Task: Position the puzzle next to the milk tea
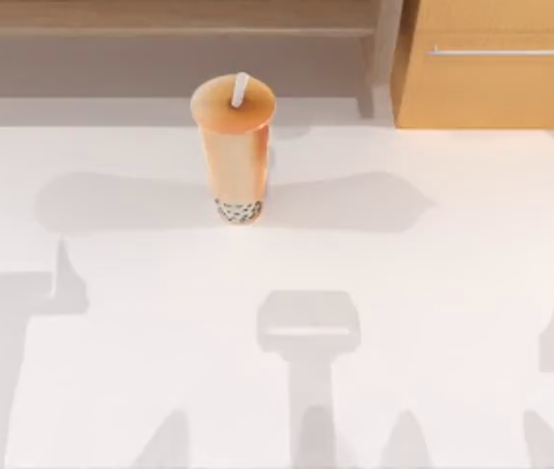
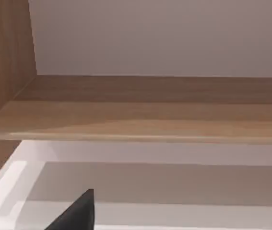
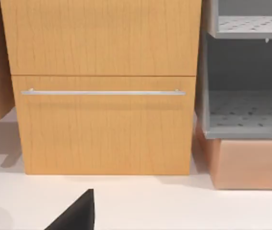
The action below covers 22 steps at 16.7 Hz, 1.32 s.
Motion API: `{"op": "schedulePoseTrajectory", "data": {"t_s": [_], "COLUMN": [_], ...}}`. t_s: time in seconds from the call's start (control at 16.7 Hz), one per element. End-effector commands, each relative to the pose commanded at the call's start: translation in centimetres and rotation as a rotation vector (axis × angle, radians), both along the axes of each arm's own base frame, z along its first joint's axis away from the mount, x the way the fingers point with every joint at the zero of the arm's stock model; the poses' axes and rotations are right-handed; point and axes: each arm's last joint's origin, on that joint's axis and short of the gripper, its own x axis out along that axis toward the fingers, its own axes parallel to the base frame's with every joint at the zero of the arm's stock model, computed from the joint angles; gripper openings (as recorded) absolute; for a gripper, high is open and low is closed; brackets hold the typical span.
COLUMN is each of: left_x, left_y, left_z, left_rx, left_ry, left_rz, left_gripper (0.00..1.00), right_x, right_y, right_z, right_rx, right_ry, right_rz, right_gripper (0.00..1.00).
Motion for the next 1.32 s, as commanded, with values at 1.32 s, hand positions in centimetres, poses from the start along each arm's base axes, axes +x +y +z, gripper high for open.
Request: {"op": "schedulePoseTrajectory", "data": {"t_s": [1.32], "left_x": [26.7], "left_y": [9.4], "left_z": [13.1], "left_rx": [0.001], "left_ry": [-0.003], "left_rz": [-0.037], "left_gripper": [1.0], "right_x": [0.0], "right_y": [0.0], "right_z": [0.0], "right_rx": [0.0], "right_ry": [0.0], "right_rz": [0.0], "right_gripper": [1.0]}}
